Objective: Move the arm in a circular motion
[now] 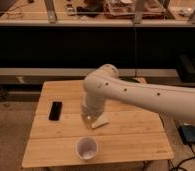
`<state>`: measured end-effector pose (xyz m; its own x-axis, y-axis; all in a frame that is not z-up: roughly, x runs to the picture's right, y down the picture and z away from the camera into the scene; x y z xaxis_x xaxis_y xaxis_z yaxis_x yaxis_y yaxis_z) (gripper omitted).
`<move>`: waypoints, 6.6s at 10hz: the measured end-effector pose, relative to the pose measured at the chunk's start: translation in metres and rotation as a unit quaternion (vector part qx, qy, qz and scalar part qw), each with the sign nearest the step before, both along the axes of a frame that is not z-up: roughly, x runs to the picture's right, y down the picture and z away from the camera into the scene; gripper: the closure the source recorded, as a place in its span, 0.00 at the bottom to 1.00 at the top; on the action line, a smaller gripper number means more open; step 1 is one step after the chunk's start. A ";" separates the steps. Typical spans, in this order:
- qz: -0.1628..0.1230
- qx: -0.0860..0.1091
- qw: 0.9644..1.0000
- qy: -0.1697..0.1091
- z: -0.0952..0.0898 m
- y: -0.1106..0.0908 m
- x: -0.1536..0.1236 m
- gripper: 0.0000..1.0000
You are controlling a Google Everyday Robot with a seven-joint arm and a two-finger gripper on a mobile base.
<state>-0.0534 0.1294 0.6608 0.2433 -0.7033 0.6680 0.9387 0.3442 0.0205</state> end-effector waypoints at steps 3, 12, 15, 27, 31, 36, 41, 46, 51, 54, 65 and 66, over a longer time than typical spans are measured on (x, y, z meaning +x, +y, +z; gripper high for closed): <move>-0.013 0.031 0.999 -0.024 0.050 -0.021 -0.028 0.91; 0.031 0.130 0.981 0.140 0.069 -0.138 0.154 0.91; 0.036 0.111 0.976 0.184 0.007 -0.090 0.183 0.91; 0.022 0.065 0.997 -0.041 0.082 -0.042 -0.037 0.91; 0.019 0.111 0.994 -0.007 0.131 -0.125 0.016 0.91; 0.024 0.128 0.987 0.091 0.100 -0.154 0.134 0.91; 0.029 0.064 0.988 0.139 0.014 -0.051 0.169 0.91; 0.012 -0.004 0.998 0.056 -0.014 0.026 0.078 0.91; -0.037 0.008 0.994 -0.101 0.038 0.004 -0.075 0.91; -0.046 0.046 0.990 -0.122 0.094 -0.044 -0.093 0.91; -0.013 0.108 0.984 0.141 0.042 -0.125 0.196 0.91; -0.014 0.098 0.984 0.151 0.024 -0.108 0.201 0.91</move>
